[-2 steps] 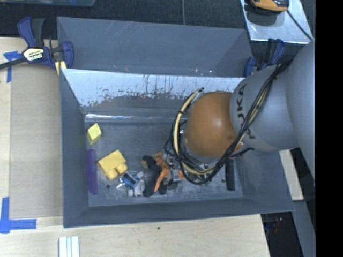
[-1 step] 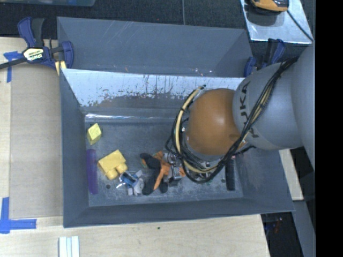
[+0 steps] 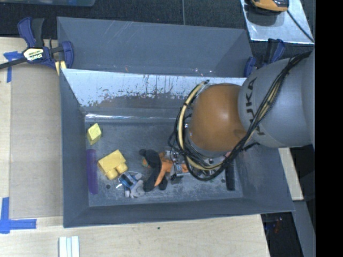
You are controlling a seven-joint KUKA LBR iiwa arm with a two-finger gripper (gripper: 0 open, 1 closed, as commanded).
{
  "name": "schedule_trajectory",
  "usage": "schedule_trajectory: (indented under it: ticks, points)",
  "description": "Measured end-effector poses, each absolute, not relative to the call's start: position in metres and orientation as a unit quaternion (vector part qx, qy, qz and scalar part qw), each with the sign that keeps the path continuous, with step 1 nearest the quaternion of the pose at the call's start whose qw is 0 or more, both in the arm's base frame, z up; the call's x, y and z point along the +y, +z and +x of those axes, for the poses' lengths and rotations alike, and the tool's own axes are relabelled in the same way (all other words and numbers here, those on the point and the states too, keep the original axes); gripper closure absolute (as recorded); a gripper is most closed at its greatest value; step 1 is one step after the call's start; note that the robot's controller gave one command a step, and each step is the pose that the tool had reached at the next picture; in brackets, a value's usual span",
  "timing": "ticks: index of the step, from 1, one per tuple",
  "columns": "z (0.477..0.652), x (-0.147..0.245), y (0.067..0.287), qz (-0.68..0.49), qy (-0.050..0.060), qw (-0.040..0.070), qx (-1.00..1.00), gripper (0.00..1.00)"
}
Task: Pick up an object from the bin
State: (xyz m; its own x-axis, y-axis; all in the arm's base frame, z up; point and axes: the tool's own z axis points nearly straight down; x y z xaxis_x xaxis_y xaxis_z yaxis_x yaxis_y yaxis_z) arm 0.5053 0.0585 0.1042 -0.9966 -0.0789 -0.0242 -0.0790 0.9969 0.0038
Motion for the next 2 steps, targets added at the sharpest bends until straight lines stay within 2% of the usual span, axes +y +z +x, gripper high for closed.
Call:
schedule_trajectory:
  ticks: [1,2]
  points:
    - [0.505,0.058,0.127,-0.039,0.002,0.011,0.999,1.0]
    - [0.506,0.058,0.169,-0.039,0.002,0.013,0.999,1.0]
